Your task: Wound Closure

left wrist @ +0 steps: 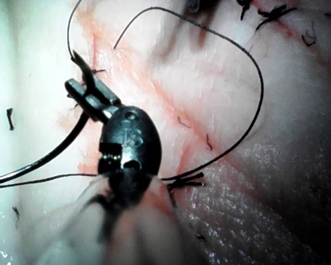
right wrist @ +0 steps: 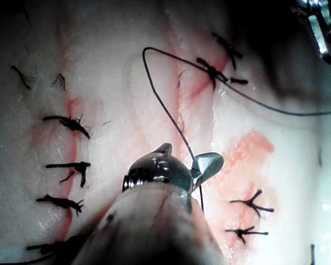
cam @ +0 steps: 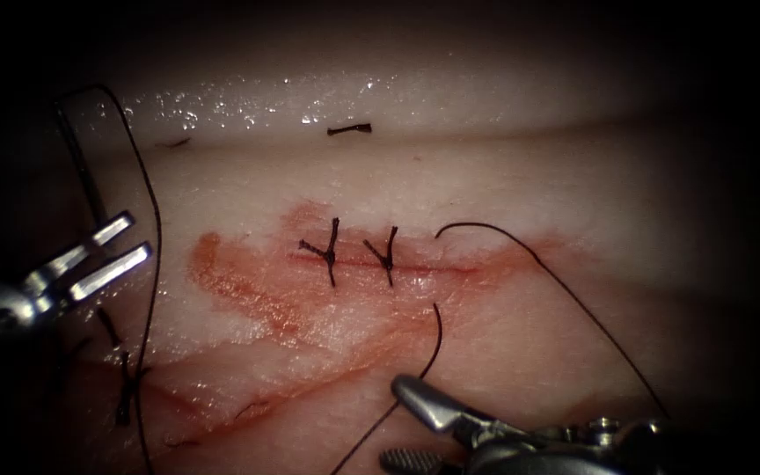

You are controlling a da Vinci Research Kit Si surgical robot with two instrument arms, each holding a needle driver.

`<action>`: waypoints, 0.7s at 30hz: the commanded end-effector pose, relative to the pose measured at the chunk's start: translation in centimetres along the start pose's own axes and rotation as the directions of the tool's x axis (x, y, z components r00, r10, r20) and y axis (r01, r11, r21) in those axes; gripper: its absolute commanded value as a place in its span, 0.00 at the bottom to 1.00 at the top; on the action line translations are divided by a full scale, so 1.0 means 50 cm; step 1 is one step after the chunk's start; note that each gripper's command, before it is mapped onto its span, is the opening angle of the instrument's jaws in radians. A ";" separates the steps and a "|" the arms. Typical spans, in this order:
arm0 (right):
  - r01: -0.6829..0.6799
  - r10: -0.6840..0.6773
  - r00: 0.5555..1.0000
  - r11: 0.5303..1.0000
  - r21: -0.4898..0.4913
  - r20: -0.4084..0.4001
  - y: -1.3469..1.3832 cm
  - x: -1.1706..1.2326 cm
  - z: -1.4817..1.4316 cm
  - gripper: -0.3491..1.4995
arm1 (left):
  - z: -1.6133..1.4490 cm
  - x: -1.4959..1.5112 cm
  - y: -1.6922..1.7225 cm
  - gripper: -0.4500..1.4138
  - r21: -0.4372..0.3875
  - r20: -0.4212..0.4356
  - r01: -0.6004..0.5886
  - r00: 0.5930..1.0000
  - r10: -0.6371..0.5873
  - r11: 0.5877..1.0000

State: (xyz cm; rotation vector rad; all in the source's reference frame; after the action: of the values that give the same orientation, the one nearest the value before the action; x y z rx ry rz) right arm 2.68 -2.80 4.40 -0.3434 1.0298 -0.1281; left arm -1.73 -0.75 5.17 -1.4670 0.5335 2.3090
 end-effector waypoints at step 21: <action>-0.062 0.062 0.998 0.997 -0.045 -0.004 -0.0034 -0.0224 0.0149 0.48 | 0.0006 -0.0016 0.0010 0.00 0.015 0.019 -0.003 1.000 0.003 1.000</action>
State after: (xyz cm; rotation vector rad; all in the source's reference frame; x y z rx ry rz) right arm 2.67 -2.50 5.68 -0.3490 1.0514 -0.0545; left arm -1.69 -0.77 5.20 -1.4347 0.5477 2.3144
